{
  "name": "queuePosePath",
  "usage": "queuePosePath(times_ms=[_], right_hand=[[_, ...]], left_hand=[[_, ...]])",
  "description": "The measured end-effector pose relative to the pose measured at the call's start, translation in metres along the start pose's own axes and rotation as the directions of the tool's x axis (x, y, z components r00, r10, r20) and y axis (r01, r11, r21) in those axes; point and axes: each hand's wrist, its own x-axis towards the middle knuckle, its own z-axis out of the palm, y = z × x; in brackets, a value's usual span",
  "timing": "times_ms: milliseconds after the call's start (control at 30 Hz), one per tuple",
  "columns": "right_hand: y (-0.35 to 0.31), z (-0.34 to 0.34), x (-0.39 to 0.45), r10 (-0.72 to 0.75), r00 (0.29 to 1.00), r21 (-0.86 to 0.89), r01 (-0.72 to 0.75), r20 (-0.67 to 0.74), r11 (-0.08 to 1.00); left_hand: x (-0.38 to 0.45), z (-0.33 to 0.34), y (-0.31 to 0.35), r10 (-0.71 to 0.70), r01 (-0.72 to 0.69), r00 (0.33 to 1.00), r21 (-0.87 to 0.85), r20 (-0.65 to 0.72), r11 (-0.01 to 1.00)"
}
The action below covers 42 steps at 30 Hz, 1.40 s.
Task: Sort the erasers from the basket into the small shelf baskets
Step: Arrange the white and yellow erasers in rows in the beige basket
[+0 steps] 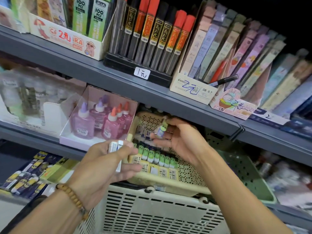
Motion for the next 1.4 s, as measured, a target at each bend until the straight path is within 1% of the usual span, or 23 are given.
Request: queuePosePath(times_ms=[33, 67, 133, 167, 267, 367, 433, 500, 533, 567, 700, 767, 833, 933, 1000, 1067, 1100, 1133, 1200, 1267, 1300, 1333, 1400], right_hand=[[0.001, -0.009, 0.002, -0.008, 0.996, -0.075, 0.001, -0.090, 0.997], [0.003, -0.017, 0.003, -0.026, 0.987, -0.210, -0.008, -0.157, 0.978], [0.009, -0.032, 0.004, -0.074, 0.977, -0.452, -0.025, -0.201, 0.891], [0.013, -0.040, 0.005, -0.083, 0.974, -0.519, -0.040, -0.212, 0.854], [0.020, -0.059, 0.007, -0.062, 0.960, -0.595, -0.119, -0.274, 0.795], [0.024, -0.072, 0.008, -0.061, 0.944, -0.713, -0.202, -0.324, 0.671], [0.024, -0.077, 0.009, -0.092, 0.940, -0.760, -0.204, -0.327, 0.617], [0.022, -0.082, 0.011, -0.099, 0.950, -0.794, -0.187, -0.296, 0.579], [0.021, -0.084, 0.011, -0.080, 0.958, -0.802, -0.182, -0.274, 0.569], [0.021, -0.086, 0.011, -0.054, 0.965, -0.793, -0.178, -0.256, 0.582], [0.026, -0.085, 0.013, 0.008, 0.973, -0.629, -0.157, -0.233, 0.762], [0.032, -0.079, 0.020, 0.035, 0.976, -0.574, -0.156, -0.217, 0.804], [0.038, -0.068, 0.029, 0.081, 0.978, -0.583, -0.180, -0.192, 0.793], [0.046, -0.050, 0.040, 0.124, 0.975, -0.672, -0.216, -0.183, 0.708], [0.048, -0.042, 0.042, 0.076, 0.975, -0.693, -0.203, -0.209, 0.692], [0.044, -0.035, 0.035, -0.031, 0.970, -0.706, -0.154, -0.242, 0.691], [0.041, -0.031, 0.028, -0.096, 0.969, -0.718, -0.102, -0.229, 0.689], [0.038, -0.027, 0.019, -0.140, 0.973, -0.709, -0.034, -0.185, 0.704], [0.032, -0.012, -0.001, -0.139, 0.990, -0.595, 0.097, -0.026, 0.798], [0.031, 0.006, -0.018, -0.124, 0.981, -0.474, 0.180, 0.148, 0.862], [0.033, 0.015, -0.022, -0.127, 0.972, -0.451, 0.206, 0.199, 0.869], [0.033, 0.022, -0.025, -0.136, 0.968, -0.448, 0.221, 0.213, 0.866], [0.031, 0.029, -0.028, -0.165, 0.968, -0.450, 0.234, 0.187, 0.862]], left_hand=[[0.000, 0.001, -0.001, 0.003, -0.003, 1.000, 0.027, -0.007, 1.000], [0.001, 0.001, -0.001, 0.005, -0.005, 1.000, 0.041, -0.015, 0.999], [0.003, 0.001, -0.001, -0.004, 0.005, 1.000, 0.039, -0.027, 0.999], [0.003, 0.001, -0.001, -0.018, 0.019, 1.000, 0.015, -0.025, 1.000], [0.003, 0.001, 0.002, -0.058, 0.058, 0.998, -0.090, -0.001, 0.994], [0.002, -0.001, 0.002, -0.073, 0.071, 0.997, -0.116, -0.010, 0.991], [0.002, 0.000, 0.001, -0.080, 0.078, 0.997, -0.120, -0.009, 0.990], [0.004, 0.000, 0.000, -0.080, 0.077, 0.997, -0.129, -0.017, 0.989], [0.005, 0.000, 0.000, -0.078, 0.075, 0.997, -0.136, -0.018, 0.988], [0.006, 0.000, 0.000, -0.074, 0.072, 0.997, -0.138, -0.009, 0.988], [0.005, -0.002, -0.001, -0.025, 0.028, 0.999, -0.124, 0.026, 0.992], [0.003, -0.003, -0.001, -0.013, 0.016, 1.000, -0.148, 0.023, 0.989], [0.002, -0.002, -0.001, -0.016, 0.020, 1.000, -0.159, 0.027, 0.987], [0.000, 0.000, -0.001, -0.021, 0.027, 0.999, -0.140, 0.043, 0.990], [0.000, 0.000, -0.001, -0.014, 0.020, 0.999, -0.117, 0.049, 0.993], [0.000, 0.000, -0.001, -0.006, 0.010, 0.999, -0.106, 0.037, 0.994], [0.000, 0.000, -0.001, -0.001, 0.004, 1.000, -0.107, 0.030, 0.994], [0.000, 0.001, -0.001, 0.007, -0.004, 1.000, -0.104, 0.028, 0.995], [0.000, 0.000, -0.001, 0.025, -0.022, 0.999, -0.083, 0.036, 0.996], [-0.001, 0.000, -0.001, 0.033, -0.029, 0.998, -0.070, 0.061, 0.997], [-0.002, 0.001, -0.002, 0.032, -0.027, 0.997, -0.065, 0.076, 0.998], [-0.003, 0.002, -0.002, 0.027, -0.023, 0.996, -0.055, 0.079, 0.998], [-0.003, 0.003, -0.001, 0.023, -0.021, 0.999, -0.038, 0.039, 0.999]])
